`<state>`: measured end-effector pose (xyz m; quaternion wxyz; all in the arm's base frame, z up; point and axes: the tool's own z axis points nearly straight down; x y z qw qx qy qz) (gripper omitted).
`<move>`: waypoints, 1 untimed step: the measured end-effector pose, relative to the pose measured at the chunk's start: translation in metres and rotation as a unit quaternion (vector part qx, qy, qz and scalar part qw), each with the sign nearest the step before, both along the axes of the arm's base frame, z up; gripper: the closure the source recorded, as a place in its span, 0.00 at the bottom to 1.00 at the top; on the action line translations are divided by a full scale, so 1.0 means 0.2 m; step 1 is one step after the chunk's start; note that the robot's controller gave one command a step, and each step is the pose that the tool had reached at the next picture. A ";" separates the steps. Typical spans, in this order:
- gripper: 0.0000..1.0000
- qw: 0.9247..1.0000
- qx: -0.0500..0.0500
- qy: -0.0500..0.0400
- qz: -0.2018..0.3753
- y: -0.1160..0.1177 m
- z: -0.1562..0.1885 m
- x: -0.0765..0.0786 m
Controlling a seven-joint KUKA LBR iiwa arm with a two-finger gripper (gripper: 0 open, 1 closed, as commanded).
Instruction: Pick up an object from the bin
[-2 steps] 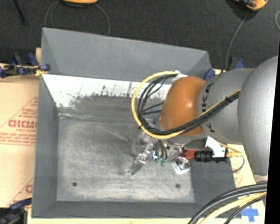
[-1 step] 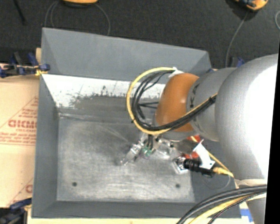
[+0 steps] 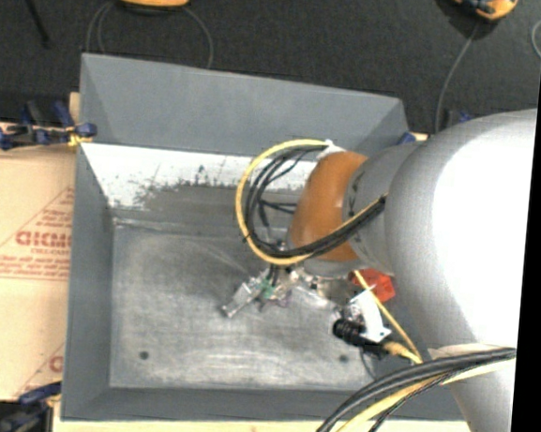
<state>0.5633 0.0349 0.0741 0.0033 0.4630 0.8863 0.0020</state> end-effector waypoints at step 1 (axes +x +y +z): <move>0.00 1.000 -0.001 0.001 0.004 0.00 0.01 0.01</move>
Offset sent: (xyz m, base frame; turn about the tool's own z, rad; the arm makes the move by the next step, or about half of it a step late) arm 0.0000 0.0000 0.0000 0.0000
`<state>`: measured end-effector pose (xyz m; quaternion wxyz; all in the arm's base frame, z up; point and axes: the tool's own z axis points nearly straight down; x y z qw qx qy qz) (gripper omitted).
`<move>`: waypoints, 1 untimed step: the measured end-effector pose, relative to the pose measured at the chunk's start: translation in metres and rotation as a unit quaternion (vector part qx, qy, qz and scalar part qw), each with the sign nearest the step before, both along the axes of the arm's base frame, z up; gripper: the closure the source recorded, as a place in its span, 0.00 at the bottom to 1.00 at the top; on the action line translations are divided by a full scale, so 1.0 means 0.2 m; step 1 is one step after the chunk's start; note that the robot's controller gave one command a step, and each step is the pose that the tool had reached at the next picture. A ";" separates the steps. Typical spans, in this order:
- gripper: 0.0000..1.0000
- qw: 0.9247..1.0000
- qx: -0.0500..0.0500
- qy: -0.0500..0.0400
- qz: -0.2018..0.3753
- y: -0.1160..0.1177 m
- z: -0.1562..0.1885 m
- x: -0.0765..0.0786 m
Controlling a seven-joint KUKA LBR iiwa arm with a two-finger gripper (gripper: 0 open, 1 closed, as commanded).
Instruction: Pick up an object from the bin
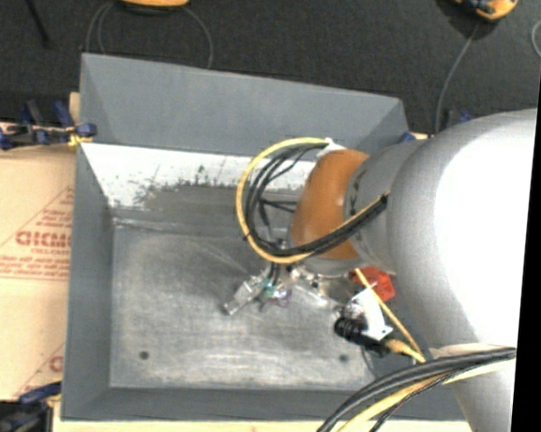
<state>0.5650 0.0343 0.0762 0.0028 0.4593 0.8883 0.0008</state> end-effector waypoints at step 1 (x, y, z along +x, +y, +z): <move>1.00 1.000 -0.001 -0.004 0.000 -0.01 0.01 0.01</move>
Offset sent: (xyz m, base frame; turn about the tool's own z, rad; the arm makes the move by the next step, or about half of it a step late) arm 0.0000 0.0000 0.0000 0.0000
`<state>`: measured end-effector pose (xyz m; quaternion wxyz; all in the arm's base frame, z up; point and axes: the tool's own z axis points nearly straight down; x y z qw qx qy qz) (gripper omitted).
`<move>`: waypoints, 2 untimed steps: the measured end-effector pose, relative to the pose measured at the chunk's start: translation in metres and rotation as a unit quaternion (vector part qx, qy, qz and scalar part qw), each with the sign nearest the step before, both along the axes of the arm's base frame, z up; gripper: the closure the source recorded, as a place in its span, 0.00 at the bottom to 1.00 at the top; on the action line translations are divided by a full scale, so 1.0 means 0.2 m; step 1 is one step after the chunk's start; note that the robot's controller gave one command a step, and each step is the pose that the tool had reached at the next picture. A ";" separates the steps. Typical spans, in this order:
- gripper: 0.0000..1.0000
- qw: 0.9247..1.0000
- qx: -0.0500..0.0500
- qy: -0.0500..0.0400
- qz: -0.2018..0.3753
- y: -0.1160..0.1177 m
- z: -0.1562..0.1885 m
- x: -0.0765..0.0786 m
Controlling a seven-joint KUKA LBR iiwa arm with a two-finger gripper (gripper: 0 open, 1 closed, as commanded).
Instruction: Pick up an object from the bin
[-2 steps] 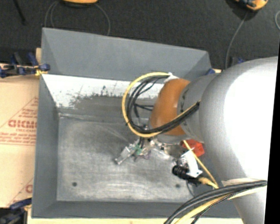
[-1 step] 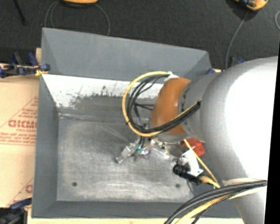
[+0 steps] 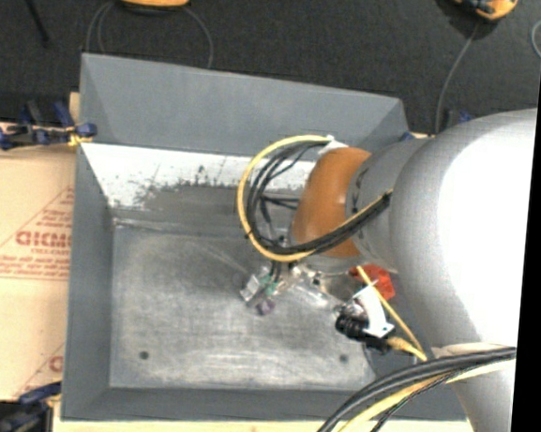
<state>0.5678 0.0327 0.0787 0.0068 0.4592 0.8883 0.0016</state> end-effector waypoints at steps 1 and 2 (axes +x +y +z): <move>1.00 1.000 0.000 0.004 0.003 -0.01 0.01 0.01; 1.00 1.000 0.000 0.004 0.006 -0.01 0.01 0.01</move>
Offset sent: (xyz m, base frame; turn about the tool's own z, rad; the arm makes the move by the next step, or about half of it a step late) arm 0.0000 0.0001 0.0005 -0.0001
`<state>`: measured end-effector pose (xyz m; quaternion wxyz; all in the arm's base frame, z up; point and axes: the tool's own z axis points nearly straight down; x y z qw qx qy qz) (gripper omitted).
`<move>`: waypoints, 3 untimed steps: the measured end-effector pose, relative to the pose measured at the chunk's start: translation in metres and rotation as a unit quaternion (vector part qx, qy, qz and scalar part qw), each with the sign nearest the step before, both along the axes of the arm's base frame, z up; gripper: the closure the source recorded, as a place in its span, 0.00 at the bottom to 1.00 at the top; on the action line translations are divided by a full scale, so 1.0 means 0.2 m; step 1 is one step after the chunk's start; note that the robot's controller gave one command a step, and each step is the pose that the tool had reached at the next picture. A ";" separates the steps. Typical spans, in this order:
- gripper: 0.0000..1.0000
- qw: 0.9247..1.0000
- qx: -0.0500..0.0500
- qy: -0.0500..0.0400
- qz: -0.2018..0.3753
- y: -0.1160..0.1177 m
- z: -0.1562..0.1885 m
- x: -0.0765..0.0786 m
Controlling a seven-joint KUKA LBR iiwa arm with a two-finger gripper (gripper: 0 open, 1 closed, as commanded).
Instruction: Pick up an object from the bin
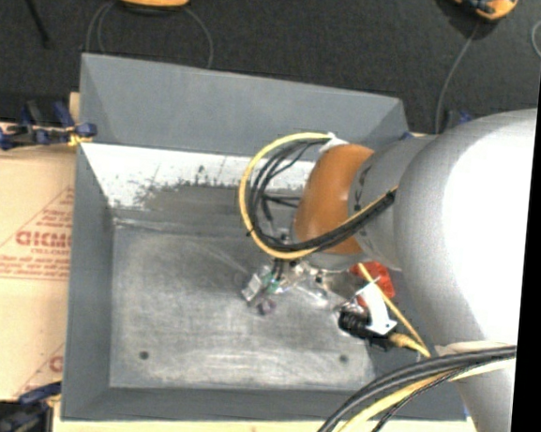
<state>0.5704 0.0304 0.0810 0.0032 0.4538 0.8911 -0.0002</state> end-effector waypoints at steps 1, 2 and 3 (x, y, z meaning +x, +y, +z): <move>1.00 1.000 0.001 -0.001 0.003 0.00 0.10 0.01; 1.00 1.000 0.002 -0.001 0.006 -0.01 0.41 0.02; 1.00 1.000 0.001 0.000 0.010 -0.01 0.47 0.02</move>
Offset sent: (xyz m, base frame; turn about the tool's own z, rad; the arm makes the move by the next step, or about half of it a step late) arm 0.0002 -0.0001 0.0184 0.0000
